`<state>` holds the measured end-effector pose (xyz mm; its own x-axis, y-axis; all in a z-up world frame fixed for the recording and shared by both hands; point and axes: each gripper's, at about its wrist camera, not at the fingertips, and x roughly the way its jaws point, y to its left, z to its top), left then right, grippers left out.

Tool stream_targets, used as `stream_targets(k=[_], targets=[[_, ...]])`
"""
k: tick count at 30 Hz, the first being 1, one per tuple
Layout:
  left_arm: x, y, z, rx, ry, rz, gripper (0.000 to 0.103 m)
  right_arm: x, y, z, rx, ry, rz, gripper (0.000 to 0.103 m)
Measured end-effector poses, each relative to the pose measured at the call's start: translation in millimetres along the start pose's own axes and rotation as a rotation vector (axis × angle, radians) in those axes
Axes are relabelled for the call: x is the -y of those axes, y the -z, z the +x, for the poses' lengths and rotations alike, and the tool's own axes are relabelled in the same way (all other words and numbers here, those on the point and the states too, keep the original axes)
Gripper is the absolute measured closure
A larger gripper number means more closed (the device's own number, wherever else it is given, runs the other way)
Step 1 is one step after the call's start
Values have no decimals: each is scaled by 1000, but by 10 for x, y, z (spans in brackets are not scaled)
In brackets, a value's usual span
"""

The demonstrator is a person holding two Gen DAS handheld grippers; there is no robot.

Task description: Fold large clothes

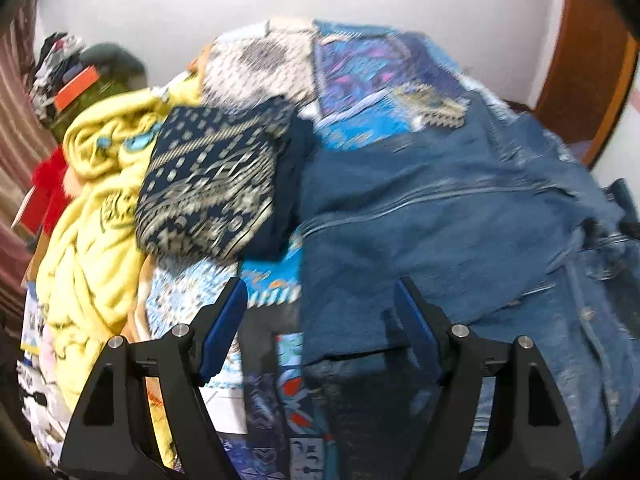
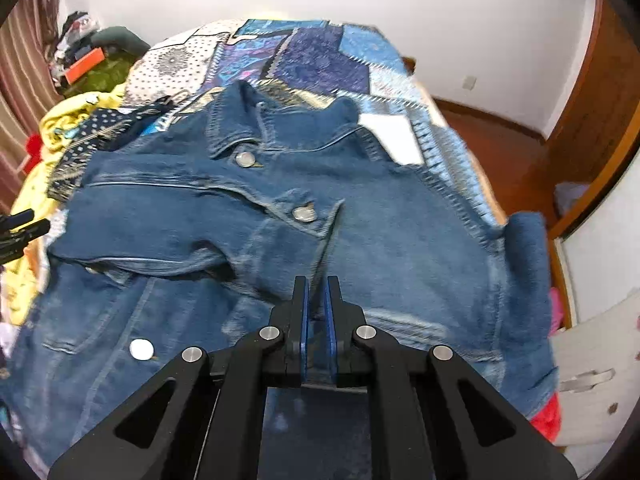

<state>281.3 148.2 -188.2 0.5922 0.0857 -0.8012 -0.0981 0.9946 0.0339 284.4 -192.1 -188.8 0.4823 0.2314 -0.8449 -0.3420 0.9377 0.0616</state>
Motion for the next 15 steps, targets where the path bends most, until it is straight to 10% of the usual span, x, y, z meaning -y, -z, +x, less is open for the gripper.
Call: stream_targets(k=[15], targets=[[1438,-238,28,-43,220,247,28,678,416,-170,-33,96,188,95]])
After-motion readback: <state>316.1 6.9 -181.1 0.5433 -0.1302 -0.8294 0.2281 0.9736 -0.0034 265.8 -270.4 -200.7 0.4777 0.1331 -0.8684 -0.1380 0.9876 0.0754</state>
